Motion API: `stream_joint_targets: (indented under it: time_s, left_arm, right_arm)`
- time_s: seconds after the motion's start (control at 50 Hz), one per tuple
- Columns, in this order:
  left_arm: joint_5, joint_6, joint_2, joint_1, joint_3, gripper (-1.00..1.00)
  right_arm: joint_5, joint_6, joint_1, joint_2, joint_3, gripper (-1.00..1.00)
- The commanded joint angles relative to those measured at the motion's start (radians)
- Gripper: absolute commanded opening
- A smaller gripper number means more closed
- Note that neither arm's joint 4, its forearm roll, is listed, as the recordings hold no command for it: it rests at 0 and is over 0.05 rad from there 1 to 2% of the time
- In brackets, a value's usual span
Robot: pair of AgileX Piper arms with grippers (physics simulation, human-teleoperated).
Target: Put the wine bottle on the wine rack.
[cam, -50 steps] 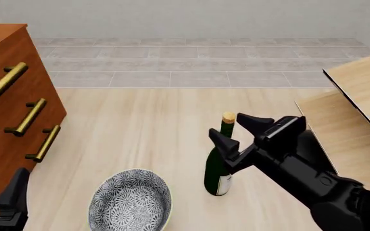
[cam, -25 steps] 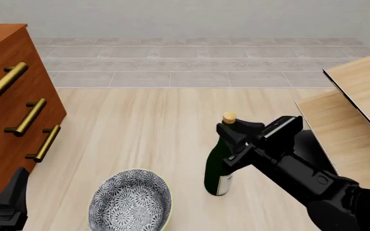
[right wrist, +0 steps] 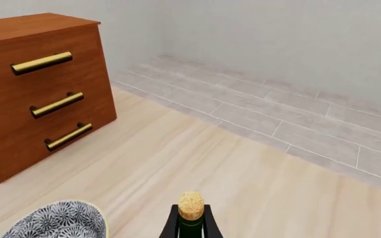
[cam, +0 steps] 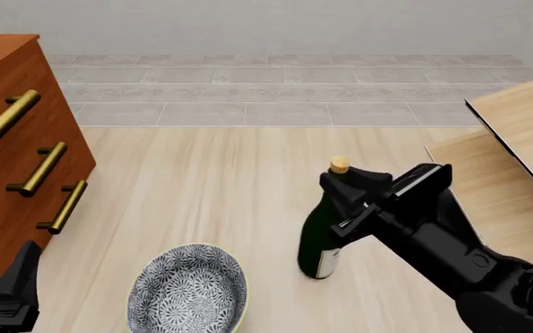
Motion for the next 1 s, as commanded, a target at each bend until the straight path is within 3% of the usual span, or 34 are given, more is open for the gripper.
stream_joint_targets:
  time_s: [0.02, 0.44, 0.48, 1.0]
  left_arm:
    - [-0.005, 0.0, 0.0, -0.003, 0.0, 1.0]
    - [-0.011, -0.005, 0.0, -0.004, 0.0, 1.0]
    - [-0.012, -0.007, 0.0, -0.004, 0.0, 1.0]
    - [-0.01, -0.018, 0.0, -0.011, 0.0, 1.0]
  right_arm:
    - [0.053, 0.003, -0.007, -0.075, -0.018, -1.0]
    - [0.18, -0.034, -0.048, -0.145, -0.087, -1.0]
    - [0.189, -0.058, -0.058, -0.13, -0.097, -1.0]
    - [0.354, -0.022, -0.198, -0.232, -0.195, -1.0]
